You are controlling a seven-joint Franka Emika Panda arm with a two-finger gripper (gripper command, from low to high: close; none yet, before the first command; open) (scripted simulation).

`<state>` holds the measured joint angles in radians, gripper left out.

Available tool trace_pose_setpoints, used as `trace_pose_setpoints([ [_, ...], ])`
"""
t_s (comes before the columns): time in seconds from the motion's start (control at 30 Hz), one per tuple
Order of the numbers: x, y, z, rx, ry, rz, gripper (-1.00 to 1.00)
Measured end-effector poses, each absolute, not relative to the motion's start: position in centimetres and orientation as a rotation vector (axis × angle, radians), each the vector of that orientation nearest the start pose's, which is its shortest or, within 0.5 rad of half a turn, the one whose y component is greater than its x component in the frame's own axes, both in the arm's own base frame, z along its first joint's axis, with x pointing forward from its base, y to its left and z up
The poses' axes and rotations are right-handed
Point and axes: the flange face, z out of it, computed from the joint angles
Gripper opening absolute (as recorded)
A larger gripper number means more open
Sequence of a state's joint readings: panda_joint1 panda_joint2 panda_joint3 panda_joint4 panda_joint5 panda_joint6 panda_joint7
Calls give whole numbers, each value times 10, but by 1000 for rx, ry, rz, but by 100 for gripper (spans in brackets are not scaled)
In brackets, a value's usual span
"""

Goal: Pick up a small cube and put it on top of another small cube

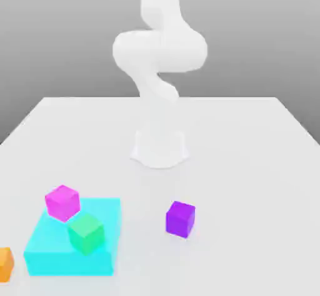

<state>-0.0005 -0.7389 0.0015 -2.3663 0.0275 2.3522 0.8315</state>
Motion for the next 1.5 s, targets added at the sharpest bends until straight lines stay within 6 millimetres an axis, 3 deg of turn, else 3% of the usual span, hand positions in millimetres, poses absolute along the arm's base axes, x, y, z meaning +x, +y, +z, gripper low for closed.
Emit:
trace_pose_setpoints([
  [0.13, 407, 9, 562, -2467, 1224, -706, 0],
  [0.3, 414, 25, 437, -2502, 1387, -465, 0],
  [0.43, 391, 37, 335, -2536, 1534, -274, 0],
  [0.6, 331, 46, 209, -2580, 1747, -41, 0],
  [0.63, 325, 47, 196, -2582, 1762, -21, 0],
  [0.93, 318, 48, 139, -2583, 1780, 1, 0],
  [0.97, 317, 48, 133, -2584, 1782, 1, -100],
  [1.2, 316, 48, 132, -2584, 1782, -1, -100],
  [1.5, 320, 49, 178, -2585, 1775, -1, -100],
])
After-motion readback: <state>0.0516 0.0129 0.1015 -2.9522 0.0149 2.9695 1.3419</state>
